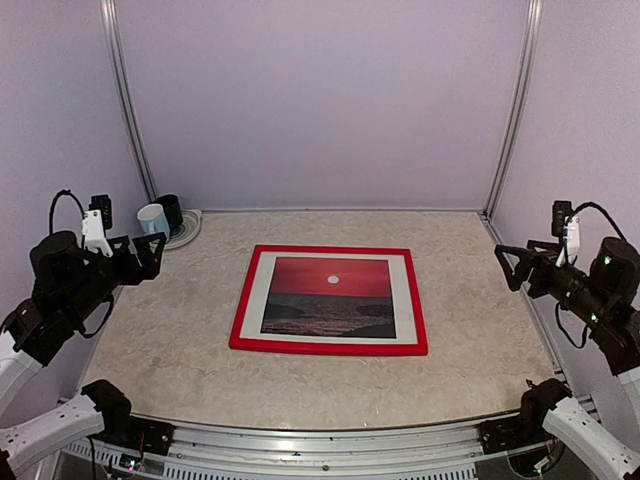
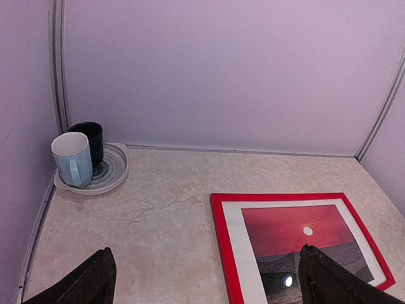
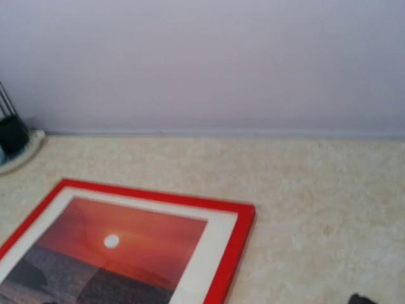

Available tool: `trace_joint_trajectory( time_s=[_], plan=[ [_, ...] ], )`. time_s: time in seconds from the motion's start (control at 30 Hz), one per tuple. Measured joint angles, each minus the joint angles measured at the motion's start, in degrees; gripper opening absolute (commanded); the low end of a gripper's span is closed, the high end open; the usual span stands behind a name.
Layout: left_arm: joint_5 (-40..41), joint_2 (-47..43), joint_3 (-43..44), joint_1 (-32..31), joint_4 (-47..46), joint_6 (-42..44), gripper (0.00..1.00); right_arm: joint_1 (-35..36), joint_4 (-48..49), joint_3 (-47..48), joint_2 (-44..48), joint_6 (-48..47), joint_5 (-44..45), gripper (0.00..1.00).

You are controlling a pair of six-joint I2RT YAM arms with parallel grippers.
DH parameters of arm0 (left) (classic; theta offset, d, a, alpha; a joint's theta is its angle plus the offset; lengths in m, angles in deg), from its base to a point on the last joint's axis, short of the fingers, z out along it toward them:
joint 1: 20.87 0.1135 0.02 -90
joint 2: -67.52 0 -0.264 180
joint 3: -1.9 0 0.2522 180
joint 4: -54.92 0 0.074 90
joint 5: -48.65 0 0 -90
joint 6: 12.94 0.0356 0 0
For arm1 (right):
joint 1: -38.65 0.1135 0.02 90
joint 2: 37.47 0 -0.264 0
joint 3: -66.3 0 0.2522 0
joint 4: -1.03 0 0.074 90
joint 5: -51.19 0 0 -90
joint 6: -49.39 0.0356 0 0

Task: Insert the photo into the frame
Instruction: Reset both arms

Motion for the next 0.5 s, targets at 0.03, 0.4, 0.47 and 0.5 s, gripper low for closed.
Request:
trace_joint_trajectory(
  time_s=[0.03, 0.4, 0.47, 0.5],
  plan=[
    [-0.13, -1.20, -0.59, 0.33, -0.07, 0.28, 0.99, 0.00, 0.09, -0.20, 1.22, -0.13, -0.07, 0.99],
    [-2.47, -6.86, -3.67, 2.67, -1.33, 1.09, 0.99, 0.02, 1.68, -1.64, 5.22, -0.72, 0.13, 0.99],
    [-2.71, -6.64, -3.78, 2.67, -1.33, 1.09, 0.99, 0.02, 1.70, -1.77, 5.07, -0.90, 0.11, 0.99],
    [-2.78, -6.51, -3.78, 2.67, -1.33, 1.09, 0.99, 0.02, 1.73, -1.81, 5.09, -1.01, 0.09, 0.99]
  ],
)
